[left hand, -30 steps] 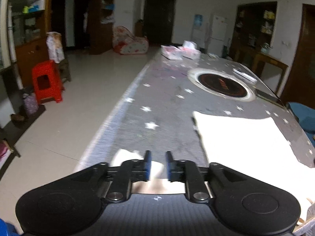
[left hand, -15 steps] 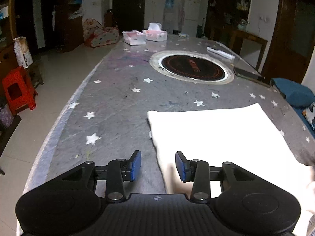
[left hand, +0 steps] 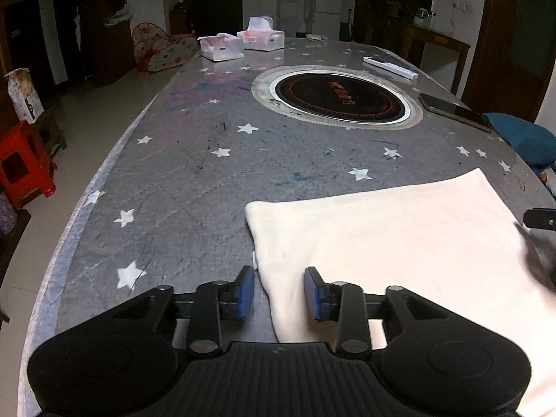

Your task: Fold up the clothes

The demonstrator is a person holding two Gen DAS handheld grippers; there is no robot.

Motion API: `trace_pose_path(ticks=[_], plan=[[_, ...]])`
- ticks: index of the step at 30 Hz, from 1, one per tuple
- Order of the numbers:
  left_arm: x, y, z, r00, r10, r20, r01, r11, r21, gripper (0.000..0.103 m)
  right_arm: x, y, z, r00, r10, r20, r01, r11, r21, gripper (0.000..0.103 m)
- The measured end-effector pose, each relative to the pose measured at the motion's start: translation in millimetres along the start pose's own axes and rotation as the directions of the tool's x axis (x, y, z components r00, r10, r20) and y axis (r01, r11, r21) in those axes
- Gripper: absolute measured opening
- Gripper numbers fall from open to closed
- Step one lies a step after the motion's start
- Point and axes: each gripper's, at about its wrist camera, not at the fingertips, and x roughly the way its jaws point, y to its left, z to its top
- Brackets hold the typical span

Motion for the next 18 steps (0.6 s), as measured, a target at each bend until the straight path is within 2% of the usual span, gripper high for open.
trace_pose_path(ticks=[9,18], plan=[[12.1,-3.2,12.2,1.0,-0.007,0.006,0.007,1.0,0.027,0.018,27.0,1.8,9.7,1.0,0.0,-0.031,0.0,1.0,-0.011,0.021],[26.6,-7.5,27.7,1.0,-0.002,0.012,0.001,0.998,0.056,0.014,43.3,1.4,17.3,0.999,-0.032,-0.03,0.032,0.999,-0.013,0.006]])
